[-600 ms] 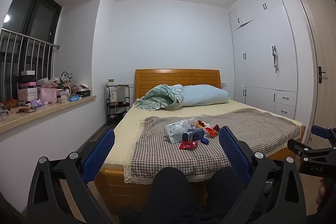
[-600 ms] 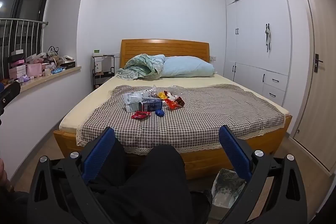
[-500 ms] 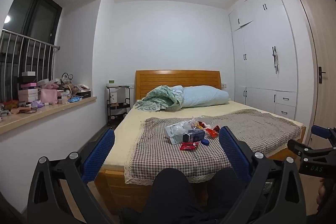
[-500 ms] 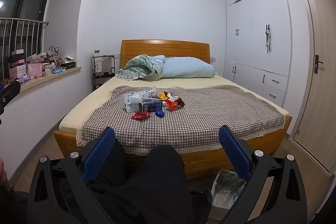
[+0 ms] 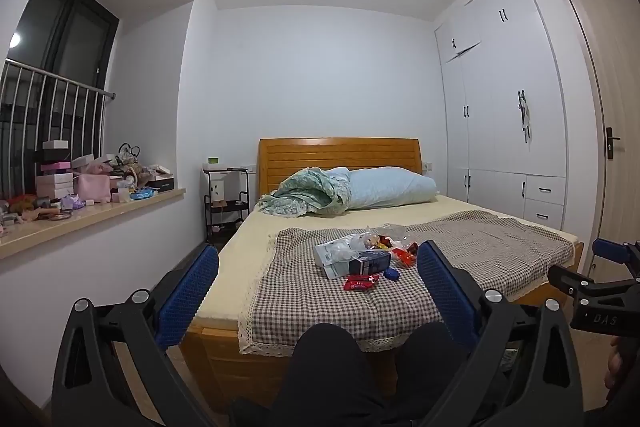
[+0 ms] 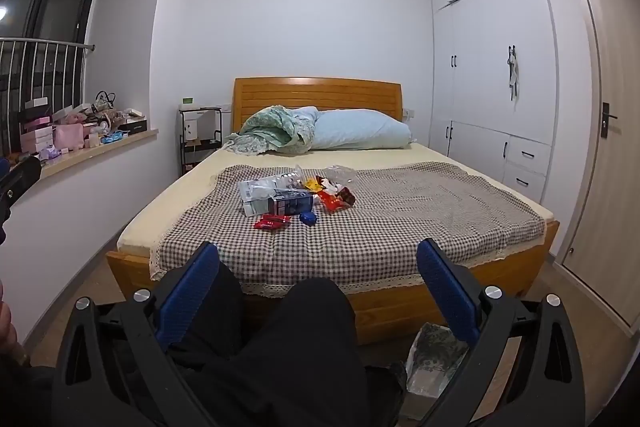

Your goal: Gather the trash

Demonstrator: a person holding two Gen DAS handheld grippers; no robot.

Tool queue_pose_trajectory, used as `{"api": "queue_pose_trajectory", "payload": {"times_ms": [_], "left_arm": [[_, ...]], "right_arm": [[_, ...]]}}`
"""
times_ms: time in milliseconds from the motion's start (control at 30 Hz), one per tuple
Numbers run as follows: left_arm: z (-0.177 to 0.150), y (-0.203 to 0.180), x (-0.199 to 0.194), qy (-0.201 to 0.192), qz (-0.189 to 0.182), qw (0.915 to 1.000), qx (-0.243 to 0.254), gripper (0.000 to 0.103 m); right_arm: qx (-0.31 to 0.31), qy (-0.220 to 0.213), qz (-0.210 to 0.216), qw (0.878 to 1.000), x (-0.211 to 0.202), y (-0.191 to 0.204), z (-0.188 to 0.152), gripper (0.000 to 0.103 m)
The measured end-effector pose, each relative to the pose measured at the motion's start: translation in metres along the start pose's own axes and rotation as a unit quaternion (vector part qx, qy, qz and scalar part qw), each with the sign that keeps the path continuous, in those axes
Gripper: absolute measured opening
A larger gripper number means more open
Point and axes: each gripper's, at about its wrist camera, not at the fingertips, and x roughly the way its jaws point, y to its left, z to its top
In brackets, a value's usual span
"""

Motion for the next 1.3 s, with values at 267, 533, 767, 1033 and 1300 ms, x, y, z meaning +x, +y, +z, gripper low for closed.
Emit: {"api": "queue_pose_trajectory", "payload": {"times_ms": [267,533,767,1033,1300], "left_arm": [[0.001,-0.002,-0.010,-0.005,0.001,1.0000,0.001,0.096],[0.001,-0.001,-0.011,-0.007,0.002,1.0000,0.002,0.096],[0.001,-0.003,-0.011,-0.009,0.002,0.9999,0.005,0.096],[-0.002,-0.004,-0.010,-0.009,0.003,0.9999,0.006,0.096],[-0.004,-0.004,-0.009,-0.009,0.003,0.9999,0.005,0.096]], "right_arm": [[0.032,-0.009,-0.001,0.999,-0.004,-0.007,0.003,0.095],[0.028,-0.006,0.005,1.000,-0.003,-0.004,0.003,0.095],[0.028,-0.007,0.009,1.000,-0.005,-0.005,0.004,0.095],[0.022,-0.001,0.009,1.000,-0.001,-0.004,0.004,0.095],[0.003,0.001,0.006,1.000,-0.001,0.004,0.002,0.095]]}}
